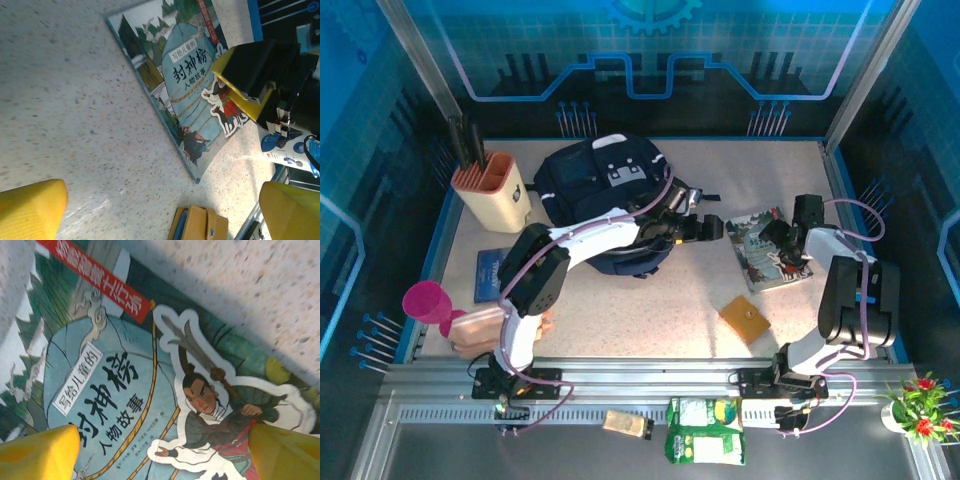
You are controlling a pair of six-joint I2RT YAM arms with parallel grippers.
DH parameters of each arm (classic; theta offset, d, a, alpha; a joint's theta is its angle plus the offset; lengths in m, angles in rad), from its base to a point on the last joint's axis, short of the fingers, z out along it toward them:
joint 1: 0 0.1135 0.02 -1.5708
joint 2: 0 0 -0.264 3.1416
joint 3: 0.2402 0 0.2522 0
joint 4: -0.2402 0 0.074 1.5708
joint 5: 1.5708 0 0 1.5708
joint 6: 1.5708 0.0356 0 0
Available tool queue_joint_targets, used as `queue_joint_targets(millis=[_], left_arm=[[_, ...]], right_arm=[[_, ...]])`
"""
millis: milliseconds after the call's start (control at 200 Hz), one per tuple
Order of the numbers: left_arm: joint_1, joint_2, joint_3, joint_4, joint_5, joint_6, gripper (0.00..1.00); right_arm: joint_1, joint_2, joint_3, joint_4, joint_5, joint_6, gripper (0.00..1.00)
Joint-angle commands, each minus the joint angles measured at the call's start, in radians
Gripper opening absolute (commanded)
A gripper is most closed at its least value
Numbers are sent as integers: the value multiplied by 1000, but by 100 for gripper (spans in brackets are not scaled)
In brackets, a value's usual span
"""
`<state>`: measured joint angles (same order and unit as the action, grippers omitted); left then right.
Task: Pack the student bag
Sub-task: Move the book to the middle-right of the table, then pick up the book from the middle-right of the table.
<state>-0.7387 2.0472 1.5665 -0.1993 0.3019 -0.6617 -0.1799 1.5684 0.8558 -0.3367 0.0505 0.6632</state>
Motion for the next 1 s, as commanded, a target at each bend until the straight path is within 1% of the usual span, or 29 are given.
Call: queue_joint_targets(millis=[0,170,255,320,420,475,530,595,695,755,830,865,995], left_arm=[[-14,49,55,26,43,-45,95],[-19,126,123,-24,69,-55,84],[-19,158,155,-55,71,-52,80],[-19,181,177,-74,74,-50,77],[-20,216,213,-107,60,-40,74],[-20,234,232,-128,47,-33,71],[-23,244,247,-151,27,-24,67],[-27,254,258,-171,0,-16,64],[-31,273,276,-179,-3,-15,60],[-35,288,293,-189,-15,-13,58],[-39,307,315,-202,-31,-13,58],[-38,315,324,-206,-34,-17,57],[-40,341,349,-212,-28,-29,52]], right_arm=[[-6,27,-3,-27,-47,-23,88],[-8,48,-28,-65,-122,35,87],[-5,37,-59,-53,-200,68,85],[19,16,-92,-35,-259,94,83],[85,-33,-123,-31,-292,125,82],[110,-54,-120,-57,-289,127,80],[107,-79,-112,-84,-275,116,80],[98,-109,-86,-111,-231,86,80],[92,-130,-35,-129,-163,32,79],[91,-114,-4,-133,-145,5,79],[91,-77,18,-129,-138,-24,77],[92,-58,56,-127,-143,-35,77],[89,21,101,-133,-156,-71,73]])
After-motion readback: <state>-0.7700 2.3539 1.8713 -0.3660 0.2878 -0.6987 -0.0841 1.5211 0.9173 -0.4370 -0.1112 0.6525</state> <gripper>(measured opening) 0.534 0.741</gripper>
